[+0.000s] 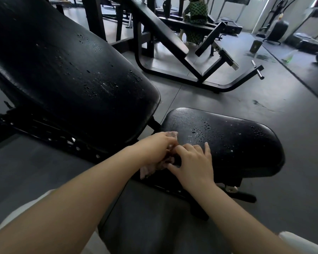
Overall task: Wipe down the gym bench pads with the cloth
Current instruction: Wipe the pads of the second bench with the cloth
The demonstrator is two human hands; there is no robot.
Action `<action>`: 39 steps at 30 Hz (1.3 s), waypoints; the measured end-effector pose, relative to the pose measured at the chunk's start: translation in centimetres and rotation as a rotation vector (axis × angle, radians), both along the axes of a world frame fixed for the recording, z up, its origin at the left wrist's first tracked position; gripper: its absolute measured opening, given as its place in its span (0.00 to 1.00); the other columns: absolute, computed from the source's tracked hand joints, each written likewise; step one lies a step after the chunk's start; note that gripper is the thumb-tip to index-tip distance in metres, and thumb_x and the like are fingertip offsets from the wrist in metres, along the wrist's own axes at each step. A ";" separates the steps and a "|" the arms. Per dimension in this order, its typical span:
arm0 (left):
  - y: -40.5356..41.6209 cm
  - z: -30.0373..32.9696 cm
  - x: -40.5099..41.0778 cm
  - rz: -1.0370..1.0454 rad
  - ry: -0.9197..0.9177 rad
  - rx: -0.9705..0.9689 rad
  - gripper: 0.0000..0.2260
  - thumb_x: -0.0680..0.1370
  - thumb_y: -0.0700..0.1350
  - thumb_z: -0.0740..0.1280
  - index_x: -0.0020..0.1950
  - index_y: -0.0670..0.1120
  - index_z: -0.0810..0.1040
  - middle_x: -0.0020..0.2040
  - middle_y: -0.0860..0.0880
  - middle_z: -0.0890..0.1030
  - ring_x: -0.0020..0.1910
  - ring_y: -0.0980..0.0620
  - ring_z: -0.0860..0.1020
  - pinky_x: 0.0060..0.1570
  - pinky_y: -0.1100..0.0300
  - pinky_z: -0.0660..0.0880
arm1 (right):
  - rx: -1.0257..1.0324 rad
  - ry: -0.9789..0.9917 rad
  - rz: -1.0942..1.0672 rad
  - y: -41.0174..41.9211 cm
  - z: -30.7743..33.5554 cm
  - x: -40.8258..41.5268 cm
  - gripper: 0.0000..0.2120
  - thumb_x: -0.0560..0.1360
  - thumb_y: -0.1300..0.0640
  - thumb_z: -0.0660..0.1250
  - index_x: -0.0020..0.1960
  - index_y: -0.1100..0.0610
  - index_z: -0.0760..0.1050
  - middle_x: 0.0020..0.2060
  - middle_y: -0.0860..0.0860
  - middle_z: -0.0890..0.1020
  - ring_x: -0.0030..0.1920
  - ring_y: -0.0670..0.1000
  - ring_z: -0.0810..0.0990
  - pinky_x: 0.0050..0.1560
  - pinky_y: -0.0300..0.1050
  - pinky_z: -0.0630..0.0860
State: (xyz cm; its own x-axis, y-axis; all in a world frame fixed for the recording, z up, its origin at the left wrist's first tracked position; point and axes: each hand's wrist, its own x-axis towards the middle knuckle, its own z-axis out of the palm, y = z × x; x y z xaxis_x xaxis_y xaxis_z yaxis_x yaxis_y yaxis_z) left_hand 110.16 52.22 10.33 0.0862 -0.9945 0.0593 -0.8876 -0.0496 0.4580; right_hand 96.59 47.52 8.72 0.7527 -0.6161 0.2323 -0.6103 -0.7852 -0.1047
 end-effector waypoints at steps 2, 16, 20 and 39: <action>0.3 0.7 0.4 0.102 0.104 0.005 0.07 0.75 0.35 0.62 0.49 0.42 0.78 0.49 0.54 0.76 0.50 0.52 0.74 0.46 0.64 0.69 | 0.029 -0.012 -0.006 -0.1 0.2 0.4 0.11 0.72 0.46 0.69 0.49 0.51 0.78 0.48 0.49 0.80 0.55 0.56 0.75 0.72 0.59 0.48; 3.4 4.8 4.8 0.581 0.178 -0.230 0.06 0.70 0.43 0.75 0.40 0.46 0.78 0.37 0.52 0.76 0.39 0.56 0.74 0.39 0.68 0.66 | 0.439 -0.536 -0.099 -4.6 4.4 -0.4 0.15 0.71 0.67 0.66 0.35 0.49 0.69 0.37 0.51 0.81 0.39 0.49 0.78 0.41 0.40 0.69; 4.1 5.2 5.7 0.612 0.205 -0.305 0.07 0.71 0.40 0.73 0.39 0.46 0.76 0.33 0.55 0.74 0.34 0.58 0.71 0.31 0.72 0.66 | 0.482 -0.648 -0.127 -6.9 6.5 -1.3 0.13 0.71 0.69 0.64 0.36 0.52 0.71 0.35 0.57 0.82 0.36 0.53 0.77 0.42 0.47 0.73; 4.7 6.6 5.0 0.556 0.351 -0.502 0.04 0.75 0.45 0.69 0.42 0.46 0.82 0.40 0.52 0.80 0.38 0.59 0.75 0.35 0.77 0.68 | 0.551 -0.724 -0.011 -9.0 11.9 -2.9 0.11 0.75 0.67 0.66 0.39 0.54 0.75 0.36 0.55 0.80 0.32 0.45 0.80 0.36 0.35 0.79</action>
